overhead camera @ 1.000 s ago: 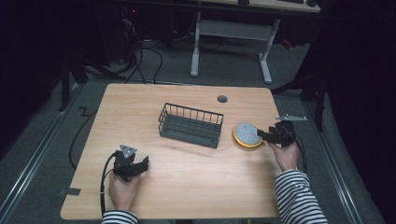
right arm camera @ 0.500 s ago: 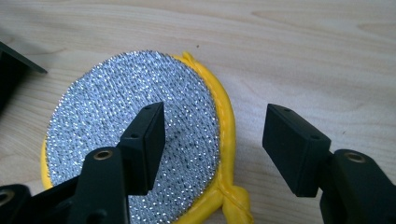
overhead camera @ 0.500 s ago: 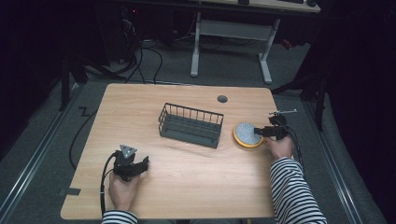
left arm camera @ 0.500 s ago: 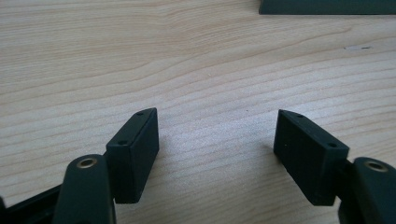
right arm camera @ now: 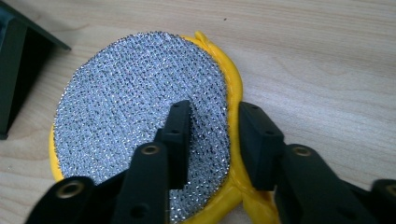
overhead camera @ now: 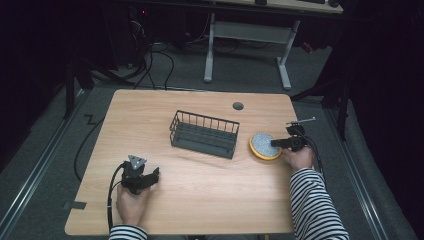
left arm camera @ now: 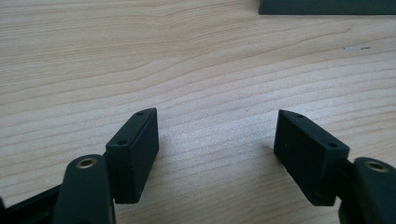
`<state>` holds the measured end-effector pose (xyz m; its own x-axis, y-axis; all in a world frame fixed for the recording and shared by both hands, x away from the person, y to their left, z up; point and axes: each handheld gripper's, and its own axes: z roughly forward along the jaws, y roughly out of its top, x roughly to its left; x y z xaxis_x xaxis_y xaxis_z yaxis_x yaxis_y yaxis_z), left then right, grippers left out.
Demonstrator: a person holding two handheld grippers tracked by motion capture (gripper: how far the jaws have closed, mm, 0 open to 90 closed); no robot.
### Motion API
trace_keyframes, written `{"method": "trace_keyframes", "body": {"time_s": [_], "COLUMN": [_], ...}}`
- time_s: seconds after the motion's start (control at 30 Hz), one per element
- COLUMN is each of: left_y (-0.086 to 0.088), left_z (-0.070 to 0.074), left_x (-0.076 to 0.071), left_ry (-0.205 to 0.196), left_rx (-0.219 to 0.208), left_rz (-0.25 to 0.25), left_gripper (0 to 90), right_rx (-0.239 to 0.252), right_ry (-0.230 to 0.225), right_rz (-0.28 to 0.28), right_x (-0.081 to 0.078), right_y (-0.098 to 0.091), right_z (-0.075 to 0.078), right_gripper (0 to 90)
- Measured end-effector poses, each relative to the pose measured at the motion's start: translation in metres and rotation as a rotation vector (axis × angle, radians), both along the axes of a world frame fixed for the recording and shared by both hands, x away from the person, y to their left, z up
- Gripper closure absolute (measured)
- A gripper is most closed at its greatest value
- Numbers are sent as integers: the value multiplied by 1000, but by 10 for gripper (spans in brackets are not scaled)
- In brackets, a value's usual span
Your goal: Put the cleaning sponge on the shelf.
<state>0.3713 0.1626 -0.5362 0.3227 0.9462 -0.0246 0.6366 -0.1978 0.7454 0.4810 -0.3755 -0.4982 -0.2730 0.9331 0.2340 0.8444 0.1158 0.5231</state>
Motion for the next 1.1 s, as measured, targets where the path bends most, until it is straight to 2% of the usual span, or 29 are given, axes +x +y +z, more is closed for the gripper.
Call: {"method": "trace_keyframes", "body": {"time_s": [0.13,0.3,0.4,0.5,0.77,0.97,1.1], "left_y": [0,0,-1,0,0,0,0], "left_z": [0,0,0,0,0,0,0], "left_x": [0,0,0,0,0,0,0], "left_ry": [1,0,-2,0,1,2,1], "left_rx": [-3,-4,8,3,1,-4,-5], "left_rz": [-1,-1,-4,-7,-7,-5,-6], "left_gripper": [313,308,301,297,297,297,297], "right_rx": [-43,-44,-24,-24,-14,13,31], "right_ry": [-14,-35,-42,-50,-104,-137,-174], "right_rz": [30,40,44,55,73,71,68], "right_x": [-1,-4,-5,-7,-13,-17,-24], "right_y": [5,7,7,7,10,5,-1], "right_z": [3,4,6,9,21,30,43], "right_gripper": [780,816,827,830,837,838,838]}}
